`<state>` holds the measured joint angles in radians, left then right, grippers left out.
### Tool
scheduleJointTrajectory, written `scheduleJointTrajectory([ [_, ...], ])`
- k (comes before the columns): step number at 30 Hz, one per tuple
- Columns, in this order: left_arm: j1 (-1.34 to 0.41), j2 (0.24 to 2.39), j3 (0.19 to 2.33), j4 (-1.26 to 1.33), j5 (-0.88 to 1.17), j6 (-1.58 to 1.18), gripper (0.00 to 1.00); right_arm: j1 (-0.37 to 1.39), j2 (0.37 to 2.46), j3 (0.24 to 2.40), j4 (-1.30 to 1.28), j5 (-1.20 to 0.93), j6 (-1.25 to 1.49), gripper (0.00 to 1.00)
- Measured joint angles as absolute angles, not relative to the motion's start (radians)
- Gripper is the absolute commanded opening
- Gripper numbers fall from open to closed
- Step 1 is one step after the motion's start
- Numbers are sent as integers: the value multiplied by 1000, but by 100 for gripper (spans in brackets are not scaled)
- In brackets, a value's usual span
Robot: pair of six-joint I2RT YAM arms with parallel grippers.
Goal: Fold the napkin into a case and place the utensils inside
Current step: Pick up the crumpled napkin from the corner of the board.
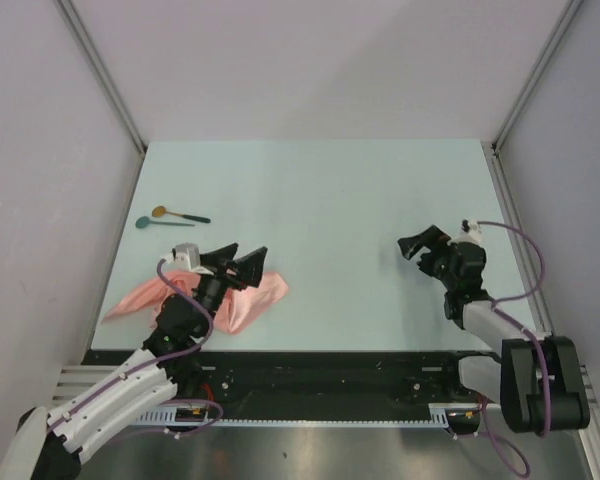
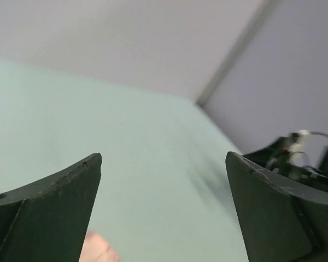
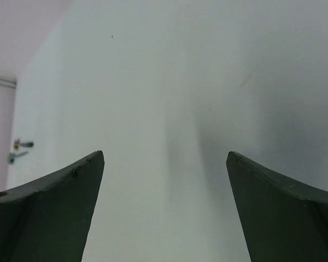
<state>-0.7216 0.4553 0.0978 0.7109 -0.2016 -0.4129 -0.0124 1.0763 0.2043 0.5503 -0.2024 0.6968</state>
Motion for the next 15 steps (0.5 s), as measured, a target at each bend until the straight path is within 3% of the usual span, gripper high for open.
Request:
scheduleJointTrajectory([
  [6,-711,519,373,70,-562,-640,100,257,1345,517,387,-128,578,98],
  [10,-687,559,504,-181,-639,-703,99,479,1645,839,234,-119,503,93],
  [15,-584,797,696,-535,-673,-883,99,672,1901,1093,144,-183,468,86],
])
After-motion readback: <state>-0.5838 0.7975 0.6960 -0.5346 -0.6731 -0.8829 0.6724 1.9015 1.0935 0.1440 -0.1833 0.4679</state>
